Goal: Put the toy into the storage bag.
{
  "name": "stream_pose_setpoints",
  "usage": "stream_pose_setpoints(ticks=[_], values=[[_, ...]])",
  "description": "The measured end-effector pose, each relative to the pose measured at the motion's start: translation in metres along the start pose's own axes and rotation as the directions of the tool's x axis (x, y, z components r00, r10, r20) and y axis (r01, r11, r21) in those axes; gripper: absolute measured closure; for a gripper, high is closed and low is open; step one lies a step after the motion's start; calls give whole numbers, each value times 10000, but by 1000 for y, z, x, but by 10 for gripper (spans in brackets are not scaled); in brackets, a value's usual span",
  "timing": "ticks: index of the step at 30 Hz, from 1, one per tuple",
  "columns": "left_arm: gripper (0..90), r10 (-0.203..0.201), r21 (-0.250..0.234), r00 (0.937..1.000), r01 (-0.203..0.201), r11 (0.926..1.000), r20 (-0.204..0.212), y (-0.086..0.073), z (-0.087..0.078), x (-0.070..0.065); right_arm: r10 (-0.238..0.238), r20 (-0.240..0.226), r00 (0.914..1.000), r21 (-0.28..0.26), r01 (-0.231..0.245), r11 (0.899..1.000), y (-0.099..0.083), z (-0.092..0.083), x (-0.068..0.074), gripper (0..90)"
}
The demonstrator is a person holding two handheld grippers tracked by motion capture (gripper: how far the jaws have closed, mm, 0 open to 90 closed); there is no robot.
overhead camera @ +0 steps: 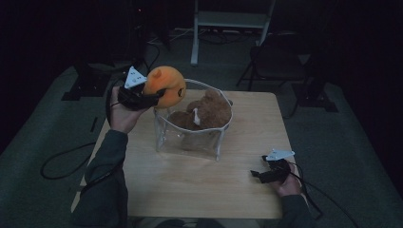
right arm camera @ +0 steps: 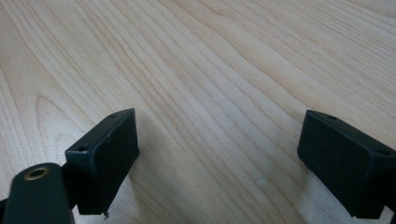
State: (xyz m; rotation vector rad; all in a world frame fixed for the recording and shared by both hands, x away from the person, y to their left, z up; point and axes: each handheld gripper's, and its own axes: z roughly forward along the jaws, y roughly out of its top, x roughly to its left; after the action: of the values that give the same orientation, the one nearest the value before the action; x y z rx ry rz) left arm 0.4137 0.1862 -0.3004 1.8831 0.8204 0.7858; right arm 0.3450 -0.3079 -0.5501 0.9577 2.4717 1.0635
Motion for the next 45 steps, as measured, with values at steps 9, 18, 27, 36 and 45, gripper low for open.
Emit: stream_pose_setpoints(ticks=[9, 18, 27, 36, 45], values=[[407, 25, 35, 9998, -26, 10000, 175, -1, 4, -5, -15, 3, 10000, 6, 15, 10000, 0, 0, 0, 116], [406, 40, 85, 9996, -43, 10000, 294, -3, 7, -9, 1, 0, 10000, -1, -1, 10000, 0, 0, 0, 116], [406, 28, 131, 9992, -33, 9999, 386, -6, 9, -11, -7, -1, 10000, 3, 7, 10000, 0, 0, 0, 116], [406, 17, 204, 9988, -27, 9998, 498, -9, 10, -12, -3, 0, 10000, 2, 3, 10000, 0, 0, 0, 116], [406, 4, 209, 9981, -17, 9998, 613, -11, 11, -16, -7, -1, 10000, 2, 7, 10000, 0, 0, 0, 116]])
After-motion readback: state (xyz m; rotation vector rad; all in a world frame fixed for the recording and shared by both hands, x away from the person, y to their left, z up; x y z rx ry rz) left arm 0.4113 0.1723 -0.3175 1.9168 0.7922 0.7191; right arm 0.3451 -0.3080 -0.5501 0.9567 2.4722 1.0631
